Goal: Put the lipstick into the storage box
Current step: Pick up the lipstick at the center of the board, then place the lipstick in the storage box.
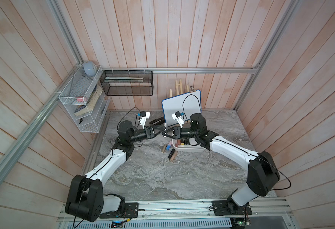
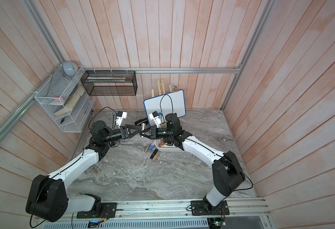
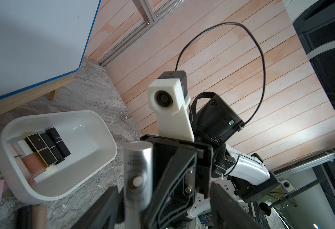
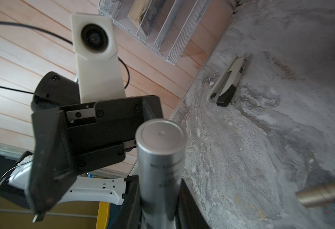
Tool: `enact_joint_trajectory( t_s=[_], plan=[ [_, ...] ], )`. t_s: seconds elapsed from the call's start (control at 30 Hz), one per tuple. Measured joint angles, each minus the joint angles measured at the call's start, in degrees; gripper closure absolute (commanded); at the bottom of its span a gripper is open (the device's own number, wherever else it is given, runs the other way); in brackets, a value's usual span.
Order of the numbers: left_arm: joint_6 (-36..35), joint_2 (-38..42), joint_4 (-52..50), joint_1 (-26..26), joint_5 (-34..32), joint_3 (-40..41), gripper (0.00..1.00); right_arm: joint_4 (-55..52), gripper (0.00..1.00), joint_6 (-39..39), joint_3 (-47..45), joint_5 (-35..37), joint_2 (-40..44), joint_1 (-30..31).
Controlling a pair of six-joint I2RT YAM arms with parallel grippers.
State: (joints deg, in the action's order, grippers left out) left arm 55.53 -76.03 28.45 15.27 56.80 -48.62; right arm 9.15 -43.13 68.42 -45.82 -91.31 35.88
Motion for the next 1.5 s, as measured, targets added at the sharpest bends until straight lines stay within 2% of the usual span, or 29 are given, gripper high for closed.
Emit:
enact_joint_trajectory(
  t_s=[0.23,0.47,0.6,0.77,1.1,1.5],
  plan=[
    [-3.4,2.1,-5.0,-0.3,-0.7,0.0,0.22,-16.7,0.81,6.8,0.8,12.8,4.5,-6.1],
    [-13.9,4.0,-19.8,0.9,-6.5,0.0,0.22,-30.6,0.81,13.7,1.4,25.7,4.6,-8.7],
    [-19.8,4.1,-27.8,3.3,-10.8,-0.1,0.22,-36.2,0.81,17.3,3.8,31.7,1.9,-8.8],
    [-23.0,4.1,-32.2,4.7,-13.5,0.0,0.22,-39.5,0.81,20.3,5.5,36.7,-3.0,-9.6],
    [-26.7,1.3,-36.4,6.8,-17.7,2.1,0.22,-43.2,0.81,23.8,8.0,42.4,-13.1,-10.7],
    [-28.4,-0.3,-39.0,7.0,-19.7,3.7,0.22,-43.0,0.80,25.2,10.0,42.9,-19.2,-12.5]
  ],
)
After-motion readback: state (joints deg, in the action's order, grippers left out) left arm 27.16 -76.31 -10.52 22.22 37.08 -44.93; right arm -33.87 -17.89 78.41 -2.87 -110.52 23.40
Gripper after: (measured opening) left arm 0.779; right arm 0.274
